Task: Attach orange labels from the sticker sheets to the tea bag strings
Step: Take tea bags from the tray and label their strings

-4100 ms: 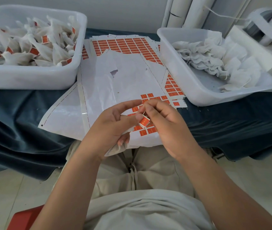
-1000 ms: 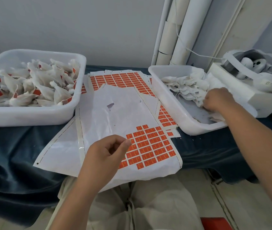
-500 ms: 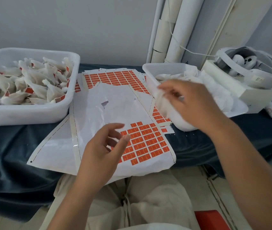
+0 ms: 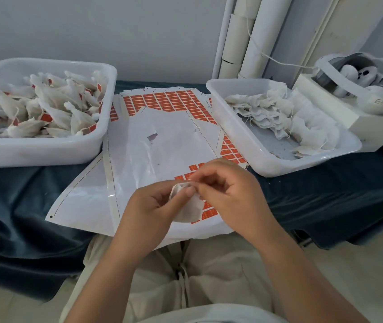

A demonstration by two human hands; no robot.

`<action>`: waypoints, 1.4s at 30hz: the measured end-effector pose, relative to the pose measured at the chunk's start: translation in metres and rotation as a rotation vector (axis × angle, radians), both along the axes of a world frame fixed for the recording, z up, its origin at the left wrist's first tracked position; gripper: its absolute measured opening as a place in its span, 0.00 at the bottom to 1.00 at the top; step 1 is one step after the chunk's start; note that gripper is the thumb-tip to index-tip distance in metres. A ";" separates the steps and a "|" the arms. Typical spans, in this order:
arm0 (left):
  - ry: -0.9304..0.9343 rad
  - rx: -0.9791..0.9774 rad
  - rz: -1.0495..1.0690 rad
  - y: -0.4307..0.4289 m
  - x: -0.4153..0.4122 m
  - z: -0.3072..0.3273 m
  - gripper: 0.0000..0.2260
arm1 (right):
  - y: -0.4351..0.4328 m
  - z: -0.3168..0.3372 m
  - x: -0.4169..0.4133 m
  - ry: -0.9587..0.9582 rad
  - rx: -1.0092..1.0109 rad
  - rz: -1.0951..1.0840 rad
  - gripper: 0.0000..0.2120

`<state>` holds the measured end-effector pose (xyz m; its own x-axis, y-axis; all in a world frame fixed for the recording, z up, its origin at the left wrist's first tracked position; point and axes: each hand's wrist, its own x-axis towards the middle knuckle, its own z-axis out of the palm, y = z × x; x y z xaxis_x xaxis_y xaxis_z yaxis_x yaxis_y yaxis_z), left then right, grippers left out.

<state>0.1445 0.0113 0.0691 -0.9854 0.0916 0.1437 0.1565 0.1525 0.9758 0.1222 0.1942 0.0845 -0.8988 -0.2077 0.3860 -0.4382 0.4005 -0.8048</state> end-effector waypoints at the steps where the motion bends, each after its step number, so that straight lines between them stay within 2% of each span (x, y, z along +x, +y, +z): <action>1: -0.018 0.020 0.015 0.001 0.000 -0.001 0.07 | 0.001 0.000 0.001 -0.019 -0.025 0.006 0.04; 5: -0.060 0.106 0.117 0.006 0.000 -0.004 0.06 | 0.003 0.003 0.003 -0.130 -0.136 0.031 0.08; 8: -0.081 0.157 0.206 0.010 0.003 -0.006 0.06 | 0.002 0.006 0.004 -0.250 -0.200 -0.005 0.05; 11: -0.086 0.211 0.254 0.011 0.005 -0.003 0.06 | 0.004 0.007 0.005 -0.377 -0.054 0.058 0.07; 13: -0.087 0.237 0.259 0.011 0.006 0.000 0.06 | 0.003 0.009 0.007 -0.371 -0.028 0.061 0.05; 17: -0.080 0.218 0.222 0.007 0.004 -0.001 0.08 | 0.004 0.013 0.008 -0.376 -0.137 0.040 0.08; 21: -0.195 0.388 0.098 0.000 0.001 0.000 0.13 | 0.007 0.014 0.008 -0.391 -0.177 0.009 0.09; 23: -0.206 0.403 0.109 -0.001 -0.001 -0.002 0.13 | 0.007 0.013 0.008 -0.378 -0.197 -0.007 0.07; 27: -0.154 0.416 0.275 0.004 0.001 -0.004 0.12 | 0.001 0.010 0.009 -0.340 -0.227 -0.016 0.08; 31: -0.108 0.562 0.534 0.001 0.001 -0.002 0.09 | -0.001 0.011 0.009 -0.334 -0.311 -0.042 0.10; 34: 0.068 0.473 0.673 0.001 0.003 0.001 0.10 | 0.002 0.009 0.009 -0.319 -0.299 -0.104 0.08; 36: 0.168 0.320 0.515 0.004 0.004 -0.002 0.15 | -0.002 0.008 0.011 -0.288 -0.279 -0.119 0.07; 39: 0.085 0.087 0.055 0.012 0.006 -0.005 0.23 | -0.011 0.005 0.016 -0.262 -0.294 -0.035 0.08; 40: 0.042 0.072 -0.040 0.014 0.008 -0.006 0.22 | -0.014 0.004 0.017 -0.266 -0.274 0.013 0.09; 42: -0.006 0.140 -0.089 0.015 0.009 -0.006 0.13 | -0.014 0.003 0.018 -0.324 -0.225 0.121 0.12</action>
